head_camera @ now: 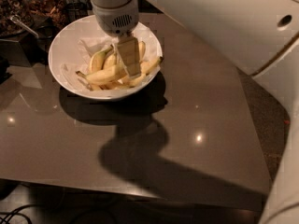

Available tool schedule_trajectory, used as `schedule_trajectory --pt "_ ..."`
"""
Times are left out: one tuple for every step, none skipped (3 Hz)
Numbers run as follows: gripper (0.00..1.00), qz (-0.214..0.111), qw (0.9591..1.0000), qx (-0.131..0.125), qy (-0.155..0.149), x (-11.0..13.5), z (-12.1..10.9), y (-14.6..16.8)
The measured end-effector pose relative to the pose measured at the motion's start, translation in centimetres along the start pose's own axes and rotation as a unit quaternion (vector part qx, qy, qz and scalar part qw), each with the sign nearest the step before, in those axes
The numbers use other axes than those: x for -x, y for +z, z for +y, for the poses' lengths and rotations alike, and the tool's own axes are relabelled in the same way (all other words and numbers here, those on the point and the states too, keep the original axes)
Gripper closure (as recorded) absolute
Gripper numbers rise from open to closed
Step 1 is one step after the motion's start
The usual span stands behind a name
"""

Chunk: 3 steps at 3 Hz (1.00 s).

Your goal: Pick banana from white bowl

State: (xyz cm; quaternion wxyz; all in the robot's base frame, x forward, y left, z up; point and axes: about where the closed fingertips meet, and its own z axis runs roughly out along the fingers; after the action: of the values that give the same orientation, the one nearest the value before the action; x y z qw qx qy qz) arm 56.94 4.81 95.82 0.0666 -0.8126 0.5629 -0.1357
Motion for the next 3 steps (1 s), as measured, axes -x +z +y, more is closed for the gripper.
schedule_trajectory --pt "0.34 0.002 0.9998 0.004 -0.017 1.2 -0.7 0.5" --pt "0.32 0.009 0.9996 0.007 -0.027 1.9 -1.4 1.2" --pt "0.31 0.017 0.9993 0.014 -0.032 2.4 -2.1 2.4"
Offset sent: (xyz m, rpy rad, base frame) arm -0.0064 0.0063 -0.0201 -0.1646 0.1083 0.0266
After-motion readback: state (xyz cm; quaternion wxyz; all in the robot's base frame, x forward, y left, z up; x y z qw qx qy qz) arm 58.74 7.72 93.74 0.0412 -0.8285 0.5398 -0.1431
